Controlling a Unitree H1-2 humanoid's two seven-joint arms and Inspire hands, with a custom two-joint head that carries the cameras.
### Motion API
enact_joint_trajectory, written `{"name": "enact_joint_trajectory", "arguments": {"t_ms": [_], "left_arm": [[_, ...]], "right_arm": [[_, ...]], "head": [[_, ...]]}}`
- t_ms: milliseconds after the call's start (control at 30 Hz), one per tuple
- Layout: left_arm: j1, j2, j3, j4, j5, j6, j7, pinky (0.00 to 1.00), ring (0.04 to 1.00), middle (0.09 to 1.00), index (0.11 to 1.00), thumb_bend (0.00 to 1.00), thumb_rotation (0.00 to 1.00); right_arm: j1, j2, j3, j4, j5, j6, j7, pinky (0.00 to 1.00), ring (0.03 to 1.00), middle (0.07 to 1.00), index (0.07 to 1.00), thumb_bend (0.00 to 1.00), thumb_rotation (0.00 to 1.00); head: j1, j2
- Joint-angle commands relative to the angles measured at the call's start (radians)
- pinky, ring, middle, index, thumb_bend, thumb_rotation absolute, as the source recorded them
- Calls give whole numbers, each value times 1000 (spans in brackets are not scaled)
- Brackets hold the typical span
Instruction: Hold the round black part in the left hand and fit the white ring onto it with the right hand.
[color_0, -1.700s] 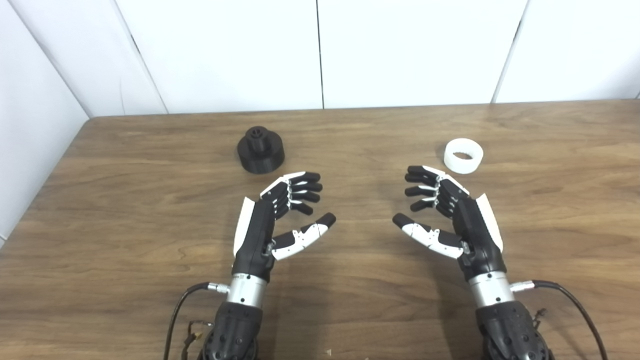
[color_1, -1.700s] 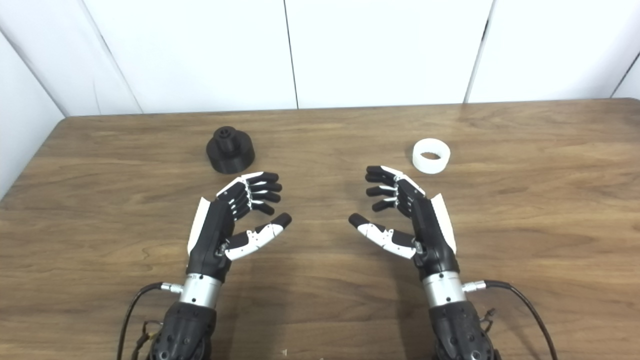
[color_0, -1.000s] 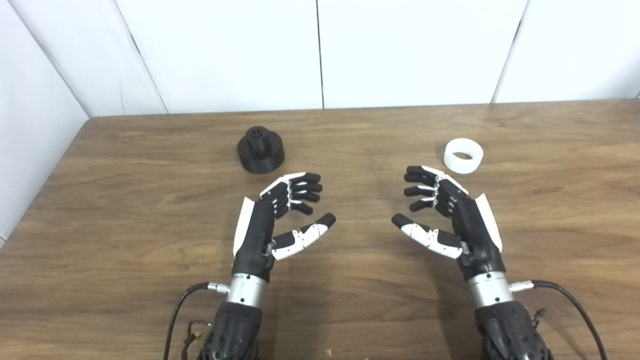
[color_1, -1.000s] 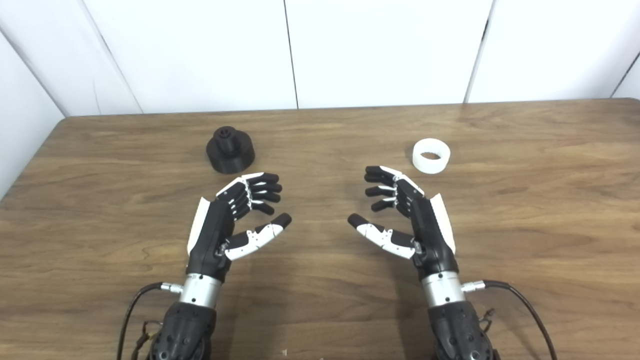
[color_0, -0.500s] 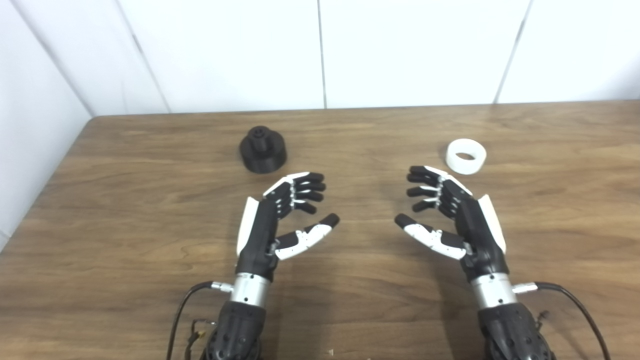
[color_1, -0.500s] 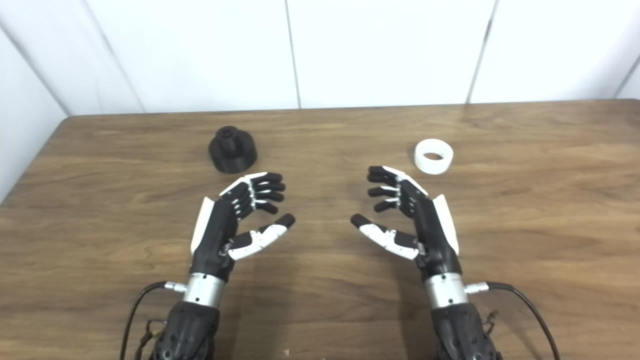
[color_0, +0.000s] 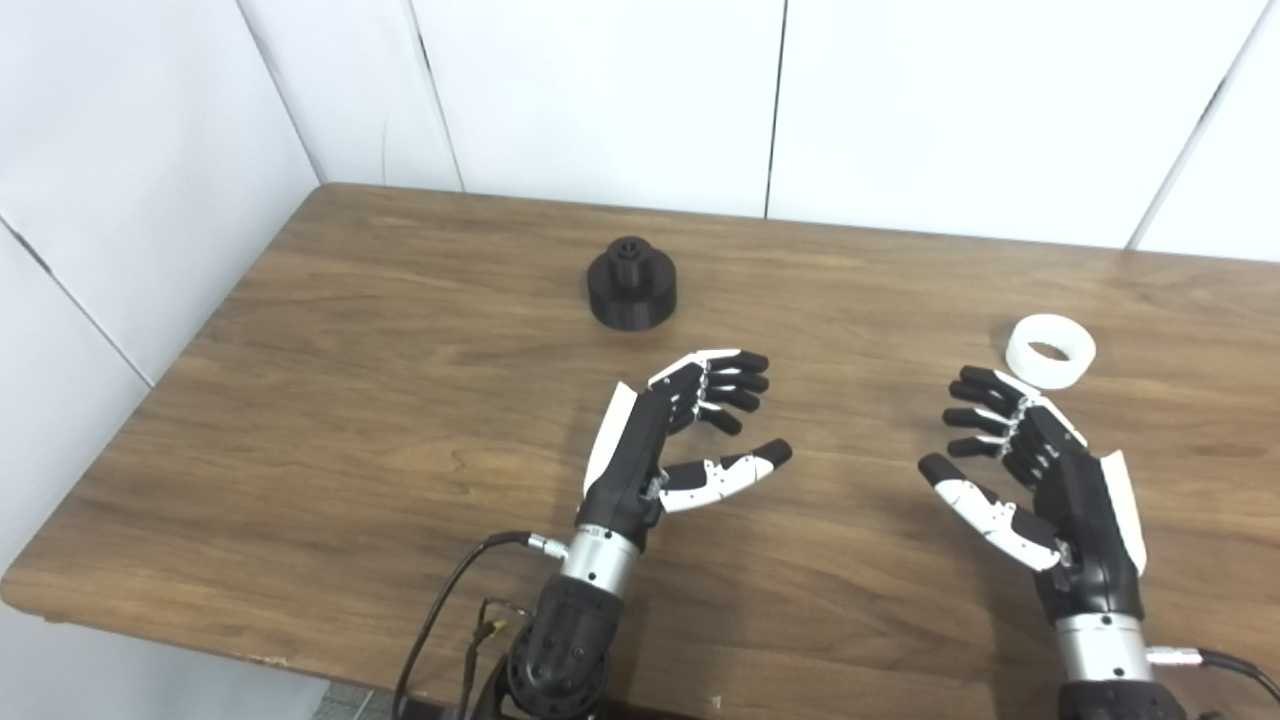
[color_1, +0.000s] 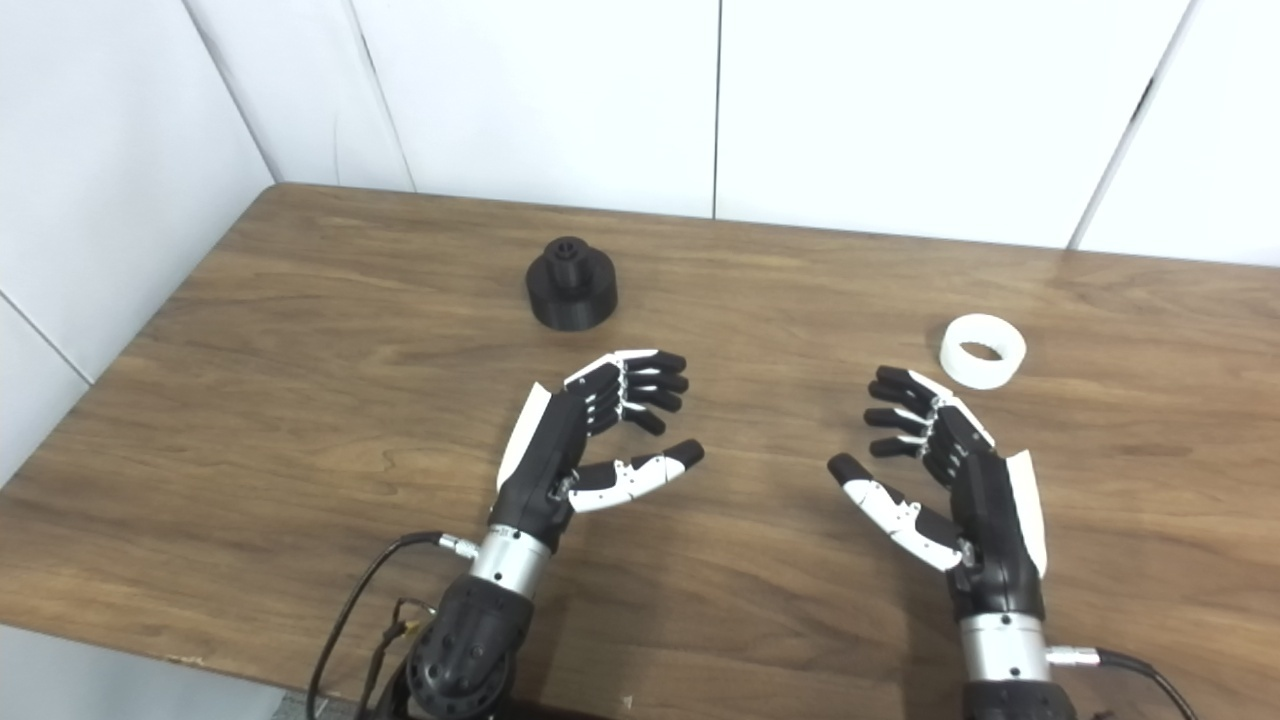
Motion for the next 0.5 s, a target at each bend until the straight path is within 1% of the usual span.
{"name": "enact_joint_trajectory", "arguments": {"t_ms": [0,100,267,367,467], "left_arm": [[-28,-7,-5,-18,4,-32,11,540,638,675,681,641,121],[-26,-7,-2,-24,7,-25,13,541,640,679,683,644,122],[-35,2,12,-23,36,-33,32,543,633,678,677,643,134],[-43,6,27,-34,42,-19,35,525,626,685,671,644,143],[-52,16,44,-57,62,5,33,528,640,694,674,645,172]], "right_arm": [[9,-19,1,-21,3,-54,8,587,697,753,761,659,261],[8,-20,2,-18,-1,-60,9,594,700,753,762,655,262],[7,-18,1,-17,1,-55,9,594,700,755,762,658,250],[6,-18,2,-16,-1,-56,9,591,697,756,762,655,256],[4,-17,2,-14,-1,-57,8,586,696,755,760,655,258]], "head": [[1,0],[-1,0],[-1,-2],[-1,-2],[-2,-2]]}}
